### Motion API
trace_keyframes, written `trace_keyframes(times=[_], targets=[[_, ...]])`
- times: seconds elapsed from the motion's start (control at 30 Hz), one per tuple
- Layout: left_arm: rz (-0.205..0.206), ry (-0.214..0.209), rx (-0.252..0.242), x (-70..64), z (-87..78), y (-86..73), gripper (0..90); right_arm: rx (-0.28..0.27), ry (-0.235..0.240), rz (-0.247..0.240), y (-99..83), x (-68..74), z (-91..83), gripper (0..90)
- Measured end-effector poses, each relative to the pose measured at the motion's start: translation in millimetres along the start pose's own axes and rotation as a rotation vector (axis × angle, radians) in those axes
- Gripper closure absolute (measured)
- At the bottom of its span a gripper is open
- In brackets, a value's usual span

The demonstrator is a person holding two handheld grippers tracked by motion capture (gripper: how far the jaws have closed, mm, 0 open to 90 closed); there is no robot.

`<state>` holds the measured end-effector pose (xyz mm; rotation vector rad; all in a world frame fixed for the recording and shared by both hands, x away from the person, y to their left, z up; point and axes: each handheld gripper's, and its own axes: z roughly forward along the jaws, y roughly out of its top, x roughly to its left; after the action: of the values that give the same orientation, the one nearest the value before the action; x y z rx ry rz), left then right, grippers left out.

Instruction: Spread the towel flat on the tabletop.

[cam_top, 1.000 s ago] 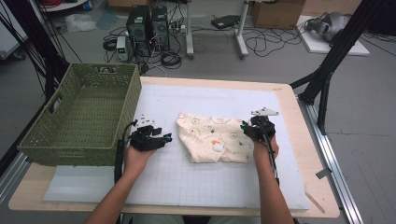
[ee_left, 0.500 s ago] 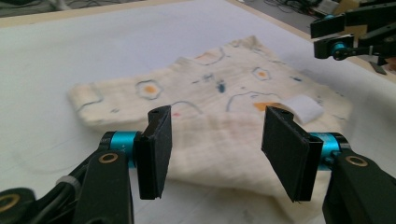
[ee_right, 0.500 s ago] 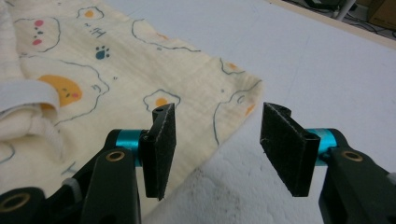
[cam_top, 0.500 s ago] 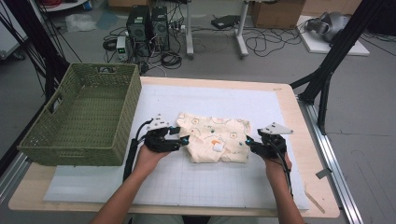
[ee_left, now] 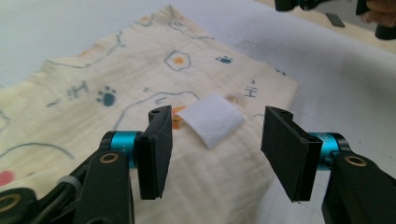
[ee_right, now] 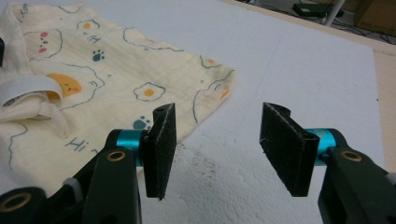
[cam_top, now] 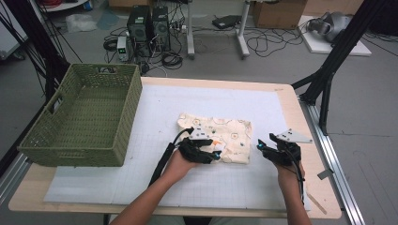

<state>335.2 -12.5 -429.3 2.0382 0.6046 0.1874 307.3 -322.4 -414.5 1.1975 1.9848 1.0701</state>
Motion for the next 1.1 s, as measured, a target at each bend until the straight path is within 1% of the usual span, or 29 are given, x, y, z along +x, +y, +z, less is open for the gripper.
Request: trace_keyframes(times=[0.07,0.1,0.13,0.17,0.27,0.3,0.37,0.4,0.5,0.63,0.7,0.73,0.77,0.83,0.87,0.9,0.97,1.07,1.1], targets=[[0.04,0.004,0.039,-5.5,8.2,-0.3,44.5,-0.001,-0.001,0.009,-0.7,-1.5,-0.8,45.7],[0.066,0.025,0.064,-7.5,11.4,-0.6,47.1,-0.002,-0.003,0.014,-0.9,-1.8,-1.1,45.8],[0.083,0.043,0.083,-8.7,14.0,-1.3,52.2,-0.004,-0.002,0.01,-1.0,-2.5,-1.1,45.9],[0.087,0.044,0.095,-9.2,15.6,-2.1,58.3,-0.003,-0.002,0.011,-1.1,-2.5,-1.2,46.0],[0.111,0.04,0.107,-9.2,16.3,-2.8,75.4,0.002,-0.001,0.008,-1.7,-2.1,-0.9,46.1],[0.113,0.044,0.1,-9.1,15.3,-2.4,77.4,0.003,0.001,0.007,-2.0,-1.7,-0.6,46.2],[0.101,0.043,0.072,-7.8,12.3,-1.2,79.5,0.008,0.005,0.01,-2.3,-0.7,0.2,46.1],[0.099,0.041,0.067,-6.0,9.8,-0.3,79.5,0.009,0.005,0.007,-2.4,-0.5,0.8,46.1],[0.06,0.027,0.026,-1.6,3.3,0.8,79.6,0.018,0.014,0.004,-2.6,2.1,2.9,46.1],[-0.001,0.015,-0.02,3.9,-4.7,-0.8,79.3,0.022,0.037,-0.005,-0.9,8.2,4.5,46.5],[-0.033,0.008,-0.04,7.6,-8.1,-2.8,77.6,0.021,0.046,-0.016,0.0,11.1,5.7,46.5],[-0.046,0.005,-0.041,9.2,-9.2,-3.6,76.7,0.024,0.052,-0.019,0.3,12.5,6.4,46.5],[-0.05,0.008,-0.039,10.5,-9.5,-4.2,75.8,0.029,0.052,-0.023,0.5,13.7,7.2,46.5],[-0.045,0.011,-0.027,11.6,-9.3,-5.2,75.8,0.036,0.059,-0.034,0.6,15.1,9.0,46.4],[-0.042,0.014,-0.026,11.4,-9.4,-5.4,77.5,0.036,0.062,-0.033,0.6,16.0,9.5,46.4],[-0.032,0.022,-0.023,10.9,-10.2,-5.3,81.1,0.037,0.061,-0.033,0.7,16.8,9.8,46.5],[-0.028,0.031,-0.035,10.8,-13.0,-5.1,83.8,0.037,0.06,-0.036,0.7,16.9,10.0,46.5],[-0.019,0.067,-0.038,14.0,-21.8,-5.9,84.8,0.04,0.066,-0.033,0.1,16.2,9.9,46.5],[-0.026,0.079,-0.041,16.2,-26.4,-6.9,84.9,0.042,0.07,-0.028,-0.2,16.6,10.2,46.4]])
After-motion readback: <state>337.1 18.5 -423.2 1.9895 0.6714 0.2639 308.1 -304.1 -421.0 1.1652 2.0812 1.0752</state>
